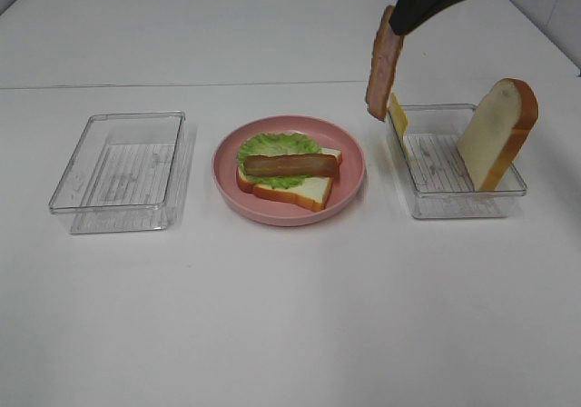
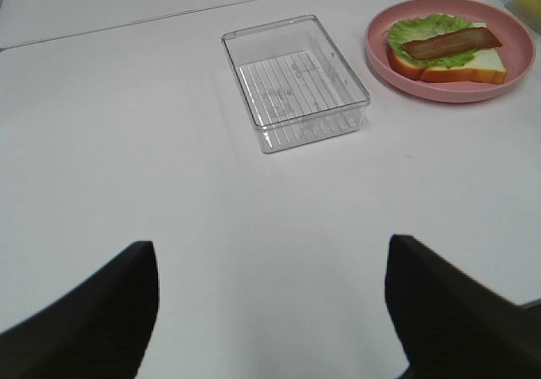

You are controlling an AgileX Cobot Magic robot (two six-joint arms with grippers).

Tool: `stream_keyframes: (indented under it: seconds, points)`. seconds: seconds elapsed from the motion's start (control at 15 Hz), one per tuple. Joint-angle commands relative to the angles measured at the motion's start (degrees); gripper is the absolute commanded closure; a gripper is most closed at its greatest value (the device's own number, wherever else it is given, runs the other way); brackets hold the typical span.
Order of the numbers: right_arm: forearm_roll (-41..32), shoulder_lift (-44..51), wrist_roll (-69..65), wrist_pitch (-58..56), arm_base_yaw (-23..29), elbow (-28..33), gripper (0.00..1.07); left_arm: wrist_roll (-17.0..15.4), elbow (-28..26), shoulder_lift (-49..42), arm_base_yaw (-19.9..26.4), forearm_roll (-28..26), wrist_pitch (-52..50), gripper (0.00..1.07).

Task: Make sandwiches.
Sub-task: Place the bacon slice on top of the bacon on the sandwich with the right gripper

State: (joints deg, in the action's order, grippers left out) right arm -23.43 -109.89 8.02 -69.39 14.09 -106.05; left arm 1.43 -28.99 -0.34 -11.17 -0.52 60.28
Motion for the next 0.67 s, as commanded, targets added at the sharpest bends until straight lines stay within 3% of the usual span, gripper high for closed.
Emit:
stream_keyframes:
  seconds: [0.07,0.4,0.67]
  points:
    - [-13.81,0.46,5.79,-3.04,0.00,-0.34,1.07,0.00,0.34,-1.32,-0.11,-0.17,-0.69,0.35]
    - [-31.57,-6.53,12.26,2.75,1.49,-0.34,1.07,0.00,0.34,-1.32,-0.11,-0.17,-0.69,0.35]
    - [-40.45,-13.18,15.36,12.38,4.76,-0.34,1.07,0.00,0.34,-1.32,-0.11,-0.17,-0.69,0.35]
